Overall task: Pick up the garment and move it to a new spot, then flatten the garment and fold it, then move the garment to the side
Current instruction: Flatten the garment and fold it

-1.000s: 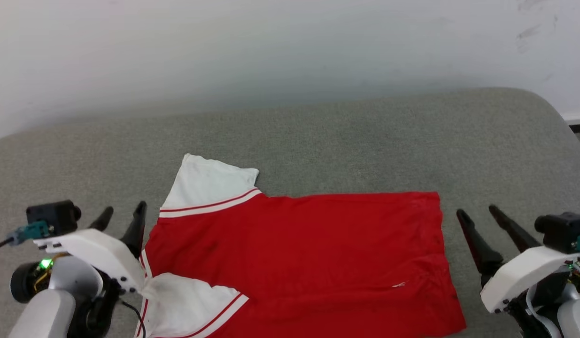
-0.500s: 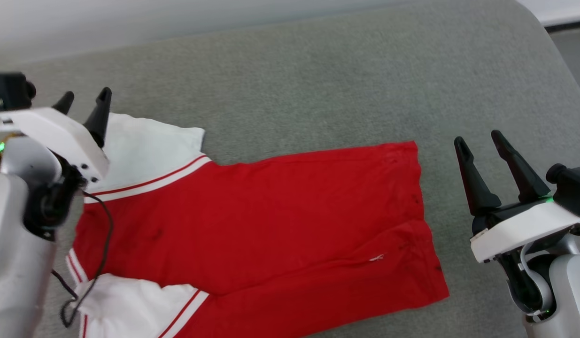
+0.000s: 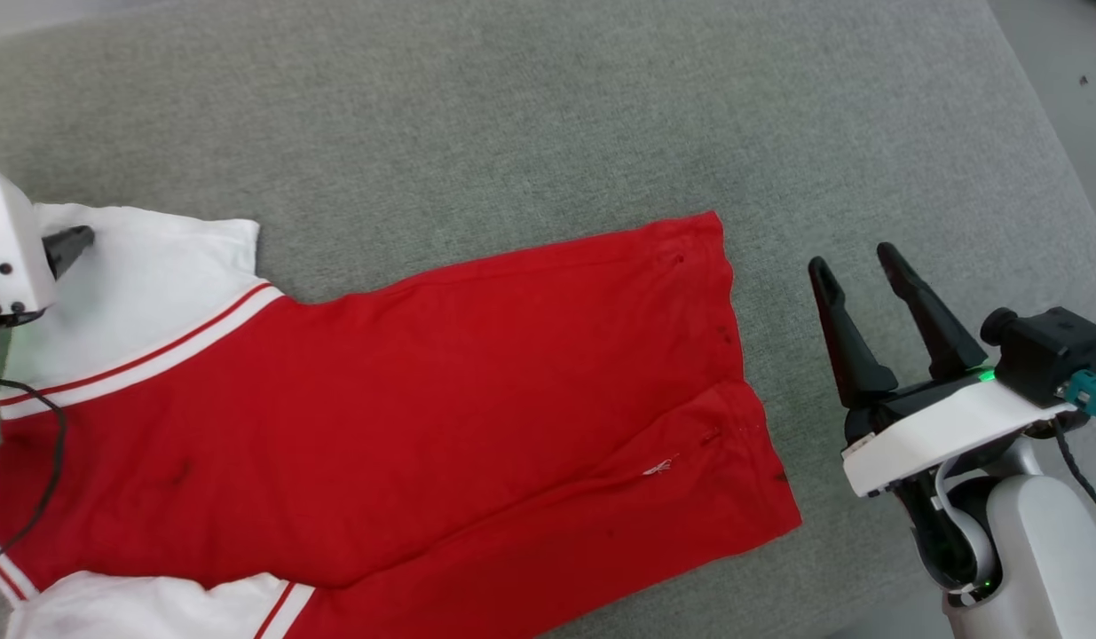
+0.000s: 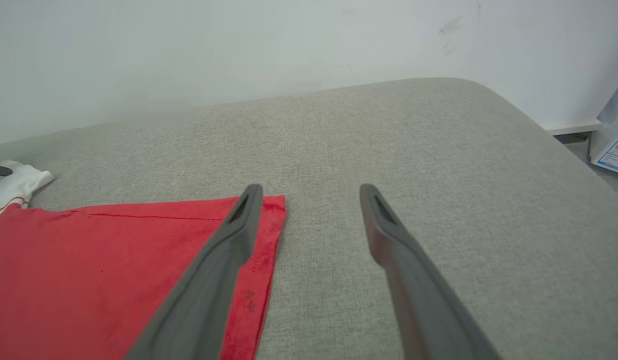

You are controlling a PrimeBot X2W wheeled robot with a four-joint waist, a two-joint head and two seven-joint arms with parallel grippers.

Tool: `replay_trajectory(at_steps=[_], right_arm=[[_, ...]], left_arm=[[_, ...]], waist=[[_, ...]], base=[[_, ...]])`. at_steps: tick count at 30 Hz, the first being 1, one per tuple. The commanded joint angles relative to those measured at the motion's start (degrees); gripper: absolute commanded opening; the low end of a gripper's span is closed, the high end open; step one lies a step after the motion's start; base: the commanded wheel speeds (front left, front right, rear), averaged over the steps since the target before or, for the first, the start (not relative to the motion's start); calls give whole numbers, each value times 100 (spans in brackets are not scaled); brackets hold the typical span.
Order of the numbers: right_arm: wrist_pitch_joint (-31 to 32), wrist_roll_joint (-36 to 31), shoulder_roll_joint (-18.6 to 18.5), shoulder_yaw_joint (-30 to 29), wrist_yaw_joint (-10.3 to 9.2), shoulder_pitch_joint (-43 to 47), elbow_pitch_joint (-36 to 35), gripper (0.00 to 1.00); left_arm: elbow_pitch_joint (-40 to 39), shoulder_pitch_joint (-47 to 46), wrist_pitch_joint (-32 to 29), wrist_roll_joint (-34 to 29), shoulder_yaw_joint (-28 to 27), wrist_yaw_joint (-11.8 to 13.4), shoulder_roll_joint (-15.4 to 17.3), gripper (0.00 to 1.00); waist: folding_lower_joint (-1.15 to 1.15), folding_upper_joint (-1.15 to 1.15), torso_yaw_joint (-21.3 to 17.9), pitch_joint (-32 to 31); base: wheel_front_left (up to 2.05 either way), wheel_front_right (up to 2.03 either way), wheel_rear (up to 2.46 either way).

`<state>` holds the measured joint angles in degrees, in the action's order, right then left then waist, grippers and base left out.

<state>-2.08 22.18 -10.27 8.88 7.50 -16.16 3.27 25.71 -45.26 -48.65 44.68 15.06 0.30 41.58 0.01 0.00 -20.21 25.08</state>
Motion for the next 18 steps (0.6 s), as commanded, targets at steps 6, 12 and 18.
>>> replay_trajectory(at_steps=[6,12,18], right_arm=[[-105,194,58,116,-2,-188,181,100],[37,580,-84,144,-2,-331,309,100],[838,1316,-535,293,-1,-650,546,100]], left_arm=[[157,188,-801,346,58,258,-91,75],[65,445,-828,532,25,412,-326,0],[96,255,-381,527,-93,420,-455,0]], waist=[[-1,0,-221,295],[-1,0,-189,291],[-1,0,83,44]], base=[[0,0,0],[0,0,0],[0,0,0]])
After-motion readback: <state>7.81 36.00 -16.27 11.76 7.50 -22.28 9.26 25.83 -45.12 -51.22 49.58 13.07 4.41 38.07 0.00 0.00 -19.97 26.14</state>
